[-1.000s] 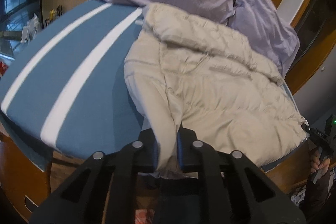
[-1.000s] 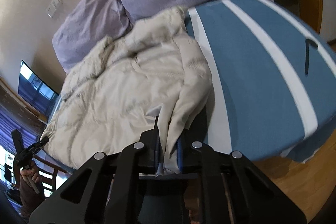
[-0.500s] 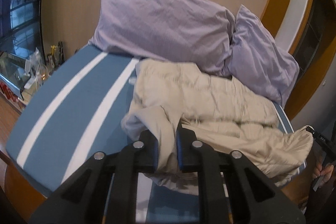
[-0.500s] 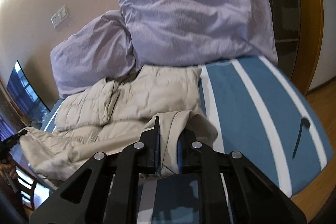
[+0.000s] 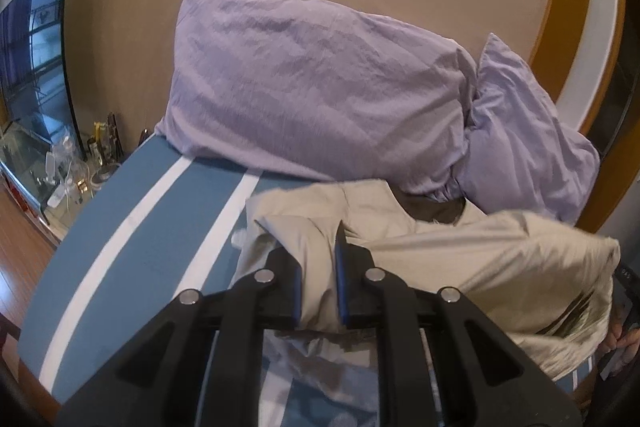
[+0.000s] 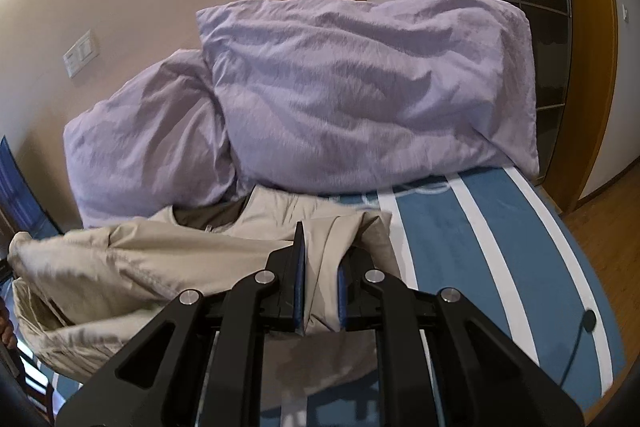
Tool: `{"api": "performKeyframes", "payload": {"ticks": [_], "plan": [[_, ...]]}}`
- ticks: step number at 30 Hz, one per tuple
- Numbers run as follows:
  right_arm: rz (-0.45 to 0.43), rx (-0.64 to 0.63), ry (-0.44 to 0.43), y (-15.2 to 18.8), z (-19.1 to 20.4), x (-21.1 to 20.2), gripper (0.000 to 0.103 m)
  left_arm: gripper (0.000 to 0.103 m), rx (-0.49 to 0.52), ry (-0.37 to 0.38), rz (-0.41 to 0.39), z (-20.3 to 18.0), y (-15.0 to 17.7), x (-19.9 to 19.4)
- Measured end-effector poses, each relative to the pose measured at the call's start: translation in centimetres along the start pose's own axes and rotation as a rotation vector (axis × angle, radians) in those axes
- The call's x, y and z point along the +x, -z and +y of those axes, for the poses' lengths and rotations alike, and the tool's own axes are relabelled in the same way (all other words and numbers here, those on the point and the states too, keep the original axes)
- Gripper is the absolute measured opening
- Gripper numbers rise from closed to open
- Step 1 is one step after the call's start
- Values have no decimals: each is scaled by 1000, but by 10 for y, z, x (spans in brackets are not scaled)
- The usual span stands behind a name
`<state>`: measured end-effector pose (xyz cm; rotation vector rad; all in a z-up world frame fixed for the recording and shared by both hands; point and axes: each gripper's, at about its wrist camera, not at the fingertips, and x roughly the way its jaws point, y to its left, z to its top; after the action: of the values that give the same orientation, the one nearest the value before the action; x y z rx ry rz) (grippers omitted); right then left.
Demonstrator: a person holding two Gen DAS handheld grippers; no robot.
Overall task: Fold large clothes
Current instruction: 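Lay the hem over the collar and open both grippers, then regrasp the fold with the right gripper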
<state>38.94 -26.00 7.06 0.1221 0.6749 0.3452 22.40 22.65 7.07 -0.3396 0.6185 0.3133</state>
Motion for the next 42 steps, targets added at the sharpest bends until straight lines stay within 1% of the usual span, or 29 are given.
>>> {"api": "performKeyframes", "payload": {"ticks": [6,11,18,21,22,27,30,31,32,33,35,37,39,42], "plan": [[17,54,7,-27,-7,52,13,13,6,-40,3,-8,-29,44],[51,82,24,-37,-9,101,13,13,-14,-60,24,-7,-42,91],[113,105,68,-33,-14,165,14,14,-21,-104,72,-2,-39,156],[139,132,82,-30,-18,187,16,15,-35,-120,91,4,-34,182],[143,140,86,-29,-20,192,17,17,-45,-123,96,6,-32,191],[168,158,104,-21,-23,213,29,22,-68,-127,101,11,-27,213],[175,181,101,-18,-28,219,37,33,-60,-136,97,9,-27,219],[176,191,94,-18,-30,219,38,41,-53,-138,96,7,-26,219],[174,197,92,-19,-32,217,43,52,-43,-144,91,6,-27,218],[166,200,99,-20,-32,212,52,56,-33,-157,80,4,-27,214],[137,195,116,-22,-32,201,64,80,-22,-180,57,3,-29,205],[102,183,118,-26,-31,185,64,84,-9,-199,22,3,-31,193],[90,177,101,-30,-28,173,64,84,-6,-190,15,3,-32,182],[83,150,52,-33,-10,157,64,84,-9,-172,9,0,-32,168]]}}
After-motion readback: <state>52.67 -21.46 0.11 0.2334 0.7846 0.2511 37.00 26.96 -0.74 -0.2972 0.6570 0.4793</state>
